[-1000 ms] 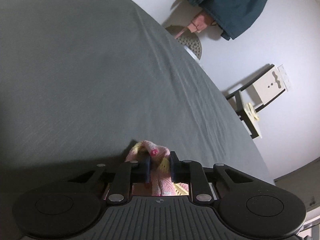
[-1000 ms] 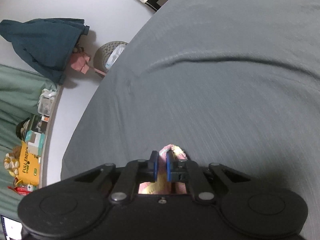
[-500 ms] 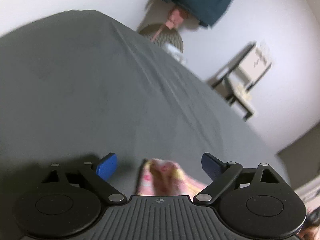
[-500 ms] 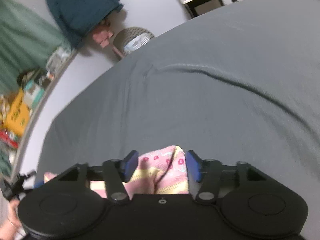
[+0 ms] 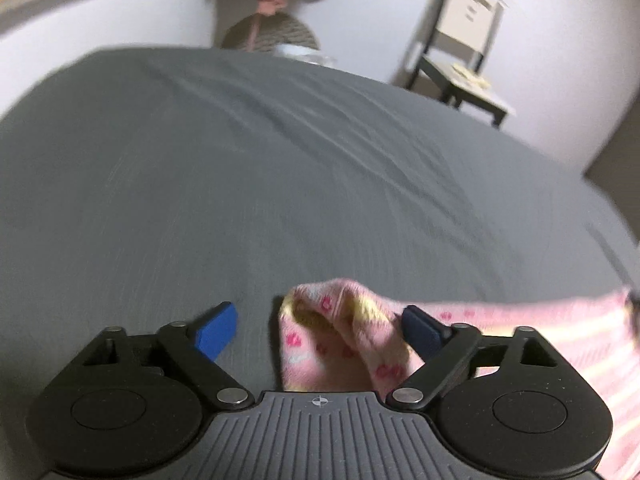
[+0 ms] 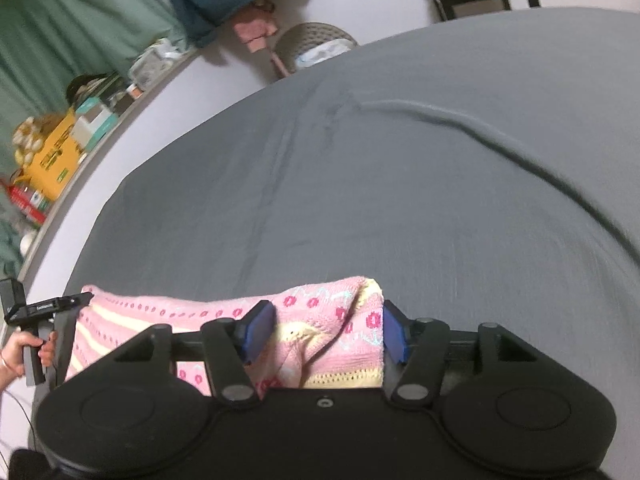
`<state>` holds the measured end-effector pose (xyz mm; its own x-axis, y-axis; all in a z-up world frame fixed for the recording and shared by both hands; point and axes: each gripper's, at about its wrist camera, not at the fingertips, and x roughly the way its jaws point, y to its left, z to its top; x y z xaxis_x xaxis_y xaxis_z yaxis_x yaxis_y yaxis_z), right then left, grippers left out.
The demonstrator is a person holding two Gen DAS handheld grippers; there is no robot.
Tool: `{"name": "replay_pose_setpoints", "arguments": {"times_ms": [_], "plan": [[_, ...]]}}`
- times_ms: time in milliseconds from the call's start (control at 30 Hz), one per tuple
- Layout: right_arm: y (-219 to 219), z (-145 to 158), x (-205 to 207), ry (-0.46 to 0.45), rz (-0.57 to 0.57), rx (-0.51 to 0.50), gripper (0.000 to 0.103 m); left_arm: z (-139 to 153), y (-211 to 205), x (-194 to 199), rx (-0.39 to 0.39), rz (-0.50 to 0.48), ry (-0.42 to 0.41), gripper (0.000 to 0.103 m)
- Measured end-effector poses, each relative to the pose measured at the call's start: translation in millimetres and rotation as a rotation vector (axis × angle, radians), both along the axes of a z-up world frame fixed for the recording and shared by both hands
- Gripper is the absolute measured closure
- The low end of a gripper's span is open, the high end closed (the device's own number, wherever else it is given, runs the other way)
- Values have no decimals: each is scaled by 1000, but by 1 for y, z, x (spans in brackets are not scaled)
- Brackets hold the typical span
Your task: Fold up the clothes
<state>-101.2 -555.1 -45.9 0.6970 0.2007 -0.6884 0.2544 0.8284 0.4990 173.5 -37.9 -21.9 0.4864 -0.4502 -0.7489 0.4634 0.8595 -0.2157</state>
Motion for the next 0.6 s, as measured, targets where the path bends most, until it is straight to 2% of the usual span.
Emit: {"name": "replay_pose_setpoints", "arguments": {"times_ms": [67,100,133,233,333,467,533,600], "plan": [[0,1,-2,-8,10,-13,50,7,-5,-2,28,-31,-35,27],[0,1,-3,-12,15,-20,50,10,-8,-2,38,-46,-50,42],[0,1,-4,-15,20,-28,50,11,-10,-1,15,-66,-37,55],[2,3,-1,-19,19,-36,50,13,-18,-1,21,-69,-44,55],[2,3,-2,-27,10,-28,50,10,-1,-7,-33,-33,-17,59],[2,1,0,-48,2,-14,51,4,7,-12,-22,-45,-49,58],[0,0,-2,-54,6,-7,51,3,2,-13,2,-57,-65,49],[1,0,0,-57,16,-21,51,1,-1,-12,9,-56,-72,48]]}}
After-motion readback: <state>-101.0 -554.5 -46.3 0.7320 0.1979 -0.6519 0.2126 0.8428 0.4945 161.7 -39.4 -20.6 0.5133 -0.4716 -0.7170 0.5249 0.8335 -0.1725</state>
